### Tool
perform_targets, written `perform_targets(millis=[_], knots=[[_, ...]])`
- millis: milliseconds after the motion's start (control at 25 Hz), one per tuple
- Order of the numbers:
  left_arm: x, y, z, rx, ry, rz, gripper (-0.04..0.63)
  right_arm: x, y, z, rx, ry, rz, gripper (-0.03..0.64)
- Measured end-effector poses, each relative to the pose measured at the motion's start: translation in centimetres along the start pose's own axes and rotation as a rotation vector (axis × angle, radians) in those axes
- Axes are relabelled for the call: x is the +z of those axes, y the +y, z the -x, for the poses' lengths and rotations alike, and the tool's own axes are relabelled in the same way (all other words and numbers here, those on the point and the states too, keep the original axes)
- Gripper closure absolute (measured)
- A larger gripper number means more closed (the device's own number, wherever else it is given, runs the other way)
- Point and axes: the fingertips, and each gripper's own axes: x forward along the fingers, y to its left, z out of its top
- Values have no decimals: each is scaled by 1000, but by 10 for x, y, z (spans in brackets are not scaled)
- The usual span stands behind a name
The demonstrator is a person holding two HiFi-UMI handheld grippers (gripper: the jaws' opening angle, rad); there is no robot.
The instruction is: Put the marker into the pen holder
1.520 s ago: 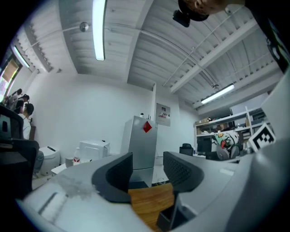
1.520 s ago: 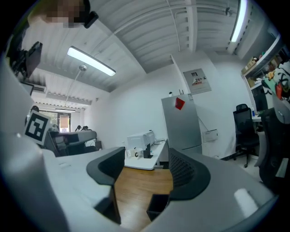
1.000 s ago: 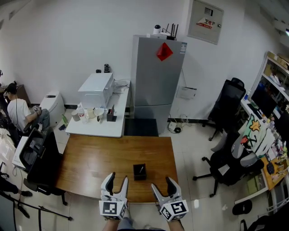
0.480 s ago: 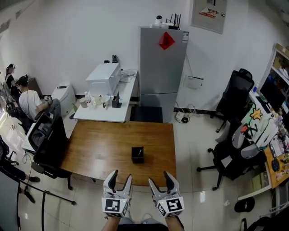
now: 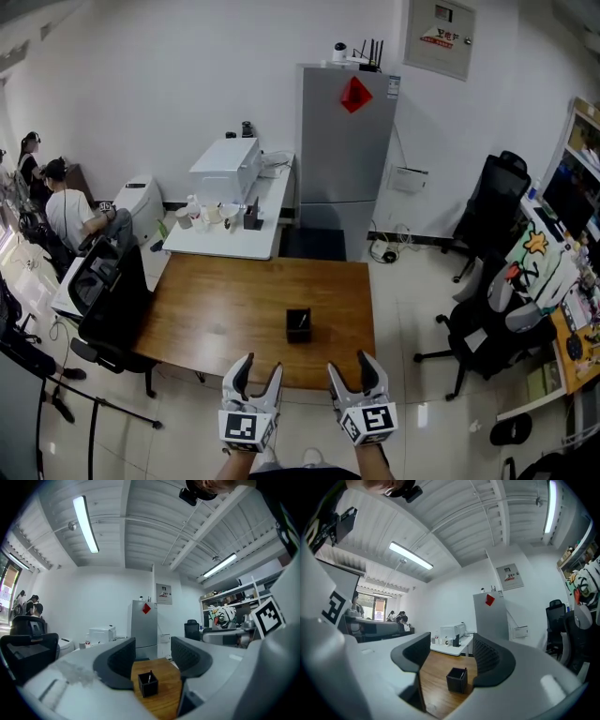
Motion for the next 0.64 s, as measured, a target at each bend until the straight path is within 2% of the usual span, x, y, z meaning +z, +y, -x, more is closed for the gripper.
perform_targets(millis=[240, 440, 640], knots=[[-5, 18, 10, 3, 4, 32, 356, 1, -5, -1, -45, 11, 3, 342], [-3, 32, 12, 2, -17, 44, 357, -5, 19, -11, -20, 29, 10, 344], [-4, 51, 20, 5, 4, 9, 357, -4, 47, -23, 9, 28, 39, 344]])
